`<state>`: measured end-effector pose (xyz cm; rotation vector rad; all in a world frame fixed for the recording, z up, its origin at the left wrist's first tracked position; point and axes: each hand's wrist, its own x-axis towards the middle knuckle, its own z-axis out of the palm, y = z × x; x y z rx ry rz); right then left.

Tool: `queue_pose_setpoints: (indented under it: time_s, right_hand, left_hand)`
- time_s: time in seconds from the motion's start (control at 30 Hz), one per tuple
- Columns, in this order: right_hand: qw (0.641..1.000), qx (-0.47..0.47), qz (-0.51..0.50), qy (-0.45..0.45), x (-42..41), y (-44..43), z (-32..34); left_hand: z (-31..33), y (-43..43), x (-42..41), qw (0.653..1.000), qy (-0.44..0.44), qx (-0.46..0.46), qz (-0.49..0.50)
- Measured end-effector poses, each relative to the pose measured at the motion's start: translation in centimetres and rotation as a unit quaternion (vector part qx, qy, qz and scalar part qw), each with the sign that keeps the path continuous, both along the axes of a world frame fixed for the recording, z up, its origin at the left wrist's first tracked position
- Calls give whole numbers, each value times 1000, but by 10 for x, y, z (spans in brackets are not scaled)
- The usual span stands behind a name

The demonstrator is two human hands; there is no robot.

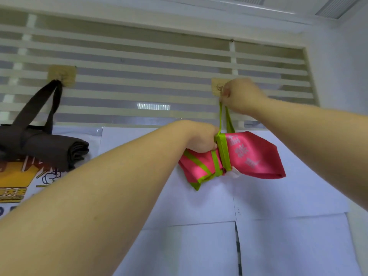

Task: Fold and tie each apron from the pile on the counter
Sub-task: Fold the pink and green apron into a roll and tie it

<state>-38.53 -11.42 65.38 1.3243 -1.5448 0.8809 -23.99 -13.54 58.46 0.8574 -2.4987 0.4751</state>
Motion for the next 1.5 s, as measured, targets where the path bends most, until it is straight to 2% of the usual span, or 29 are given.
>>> queue_pose_setpoints:
  time_s: [0.1, 0.17, 0.27, 0.37, 0.53, 0.7, 0.87, 1.0, 1.13, 1.23, 1.37, 1.5]
  right_hand:
    - [993, -22, 87, -74, -4, 13, -42]
    - [981, 63, 141, -114, -7, 29, -76]
    - [943, 217, 201, -153, -15, 50, -106]
    - [940, 245, 202, -120, -26, 50, -110]
    - [952, 245, 164, -89, -30, 43, -107]
    - [961, 209, 174, -52, -32, 40, -120]
    - [957, 229, 158, -87, -42, 37, -135]
    - [963, 222, 131, -83, -41, 32, -139]
    - [984, 126, 115, -46, -40, 38, -155]
    - [993, 64, 103, -7, -29, 51, -161]
    - [996, 41, 77, 36, -15, 60, -159]
    - [997, 34, 61, 37, -3, 63, -160]
  left_hand:
    - [1, 3, -3, 1000, -12, -13, 13]
    - [0, 6, -7, 999, -29, -18, 26]
    - [-1, 6, -11, 998, -56, 1, 28]
    - [-8, 1, -12, 999, -36, 10, 8]
    - [-28, -17, -10, 996, 50, 36, -70]
    - [-38, -21, 0, 994, 78, 29, -73]
    - [-49, -24, 0, 995, 76, 34, -55]
    - [-62, -25, 3, 992, 118, 19, -33]
    - [-81, -21, 14, 978, 199, -57, -35]
    - [-90, -14, 21, 963, 254, -67, -55]
    - [-99, -8, 25, 948, 295, -96, -70]
    - [-104, -2, 31, 950, 287, -112, -52]
